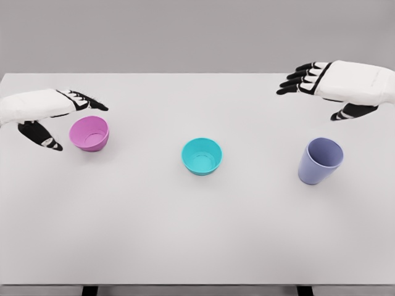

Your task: Stacking bowl and cup with both arms

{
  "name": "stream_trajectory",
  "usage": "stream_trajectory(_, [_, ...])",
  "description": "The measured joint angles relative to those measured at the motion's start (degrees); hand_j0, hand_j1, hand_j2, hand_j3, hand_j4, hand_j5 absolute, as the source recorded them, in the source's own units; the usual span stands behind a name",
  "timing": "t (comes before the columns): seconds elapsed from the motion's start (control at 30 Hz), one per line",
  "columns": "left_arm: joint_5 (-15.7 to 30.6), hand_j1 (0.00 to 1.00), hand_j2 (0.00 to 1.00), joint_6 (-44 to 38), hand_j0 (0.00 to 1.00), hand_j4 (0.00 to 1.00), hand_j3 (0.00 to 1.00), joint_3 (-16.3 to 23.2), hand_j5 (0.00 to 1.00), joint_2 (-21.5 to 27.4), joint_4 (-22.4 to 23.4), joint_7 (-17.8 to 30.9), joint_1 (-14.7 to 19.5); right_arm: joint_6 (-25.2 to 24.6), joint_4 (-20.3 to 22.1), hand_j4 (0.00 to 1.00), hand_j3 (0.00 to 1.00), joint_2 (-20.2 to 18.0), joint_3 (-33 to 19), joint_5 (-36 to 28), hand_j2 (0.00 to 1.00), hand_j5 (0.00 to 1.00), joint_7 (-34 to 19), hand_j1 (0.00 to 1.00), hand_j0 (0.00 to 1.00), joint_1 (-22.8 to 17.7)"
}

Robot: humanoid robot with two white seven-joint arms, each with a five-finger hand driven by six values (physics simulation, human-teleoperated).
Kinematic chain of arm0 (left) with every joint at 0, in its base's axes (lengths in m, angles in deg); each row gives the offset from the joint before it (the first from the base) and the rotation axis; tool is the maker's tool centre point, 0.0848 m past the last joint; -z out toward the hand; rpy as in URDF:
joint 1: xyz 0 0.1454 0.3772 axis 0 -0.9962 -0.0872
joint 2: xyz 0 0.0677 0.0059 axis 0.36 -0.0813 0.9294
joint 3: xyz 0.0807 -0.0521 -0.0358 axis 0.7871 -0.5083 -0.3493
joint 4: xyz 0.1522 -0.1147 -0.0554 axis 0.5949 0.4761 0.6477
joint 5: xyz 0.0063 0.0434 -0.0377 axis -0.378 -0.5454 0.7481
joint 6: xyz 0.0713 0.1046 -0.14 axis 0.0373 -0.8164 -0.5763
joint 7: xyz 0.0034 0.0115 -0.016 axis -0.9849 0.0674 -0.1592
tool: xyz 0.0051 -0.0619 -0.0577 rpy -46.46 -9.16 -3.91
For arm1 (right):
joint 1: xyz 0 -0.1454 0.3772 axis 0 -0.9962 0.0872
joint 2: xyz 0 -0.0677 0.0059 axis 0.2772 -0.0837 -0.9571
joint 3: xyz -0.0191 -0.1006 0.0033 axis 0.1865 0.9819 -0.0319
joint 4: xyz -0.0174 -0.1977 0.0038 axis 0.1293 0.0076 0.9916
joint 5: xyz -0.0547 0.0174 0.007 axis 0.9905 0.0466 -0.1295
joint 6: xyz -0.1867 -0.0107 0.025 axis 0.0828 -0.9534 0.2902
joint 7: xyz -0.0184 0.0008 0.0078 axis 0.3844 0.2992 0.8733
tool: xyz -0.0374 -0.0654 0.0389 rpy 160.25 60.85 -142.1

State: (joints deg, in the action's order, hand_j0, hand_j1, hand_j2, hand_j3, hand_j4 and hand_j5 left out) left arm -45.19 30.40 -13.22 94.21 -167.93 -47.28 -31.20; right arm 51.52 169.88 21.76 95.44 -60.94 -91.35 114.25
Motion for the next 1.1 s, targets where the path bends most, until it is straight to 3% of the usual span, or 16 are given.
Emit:
stream_trajectory(0.1, [0.97, 1.00, 1.00, -6.11, 1.00, 1.00, 1.00, 2.41, 1.00, 0.24, -0.17, 0.07, 1.32, 0.00, -0.22, 1.00, 1.00, 0.04, -0.37, -0.01, 1.00, 1.00, 0.00, 1.00, 1.00, 0.26])
stream_trajectory(0.17, [1.13, 1.00, 1.00, -8.35, 1.00, 1.00, 1.00, 4.62, 1.00, 0.09, -0.07, 0.10, 5.62, -0.01, -0.30, 1.00, 1.00, 0.13, -0.77, 0.00, 1.00, 1.00, 0.00, 1.00, 1.00, 0.35])
stream_trajectory(0.23, [1.06, 1.00, 1.00, -9.48, 1.00, 1.00, 1.00, 8.84, 1.00, -1.00, 0.56, 0.13, 11.68, -0.01, -0.33, 1.00, 1.00, 0.06, -1.00, 0.01, 1.00, 1.00, 0.00, 1.00, 1.00, 0.35])
stream_trajectory(0.27, [1.23, 1.00, 1.00, -9.88, 1.00, 1.00, 1.00, 11.10, 1.00, -1.62, 1.07, 0.09, 12.92, -0.01, -0.35, 1.00, 1.00, 0.01, -1.07, 0.01, 1.00, 1.00, 0.00, 1.00, 1.00, 0.35])
stream_trajectory(0.37, [1.32, 1.00, 1.00, -10.52, 1.00, 1.00, 1.00, 15.93, 1.00, -2.83, 2.00, 0.11, 13.10, -0.01, -0.36, 1.00, 1.00, -0.16, -1.19, 0.00, 1.00, 1.00, 0.00, 1.00, 1.00, 0.70])
stream_trajectory(0.53, [1.29, 1.00, 1.00, -13.19, 1.00, 1.00, 1.00, 19.36, 1.00, -3.46, 2.59, 0.12, 13.27, -0.01, -0.33, 1.00, 1.00, -0.22, -1.24, 0.00, 1.00, 1.00, 0.00, 1.00, 1.00, 1.41])
stream_trajectory(0.8, [-0.24, 1.00, 1.00, -13.74, 1.00, 1.00, 1.00, 20.51, 1.00, -5.32, 4.05, 0.12, 13.80, 0.00, -0.26, 1.00, 1.00, 0.10, -1.15, 0.01, 1.00, 1.00, 0.00, 1.00, 1.00, 1.32])
stream_trajectory(1.1, [-3.82, 1.00, 1.00, -7.60, 1.00, 1.00, 1.00, 20.59, 1.00, -5.88, 4.19, 0.12, 14.06, 0.00, -0.30, 1.00, 1.00, -0.15, -1.01, 0.00, 1.00, 1.00, 0.00, 1.00, 1.00, 1.76])
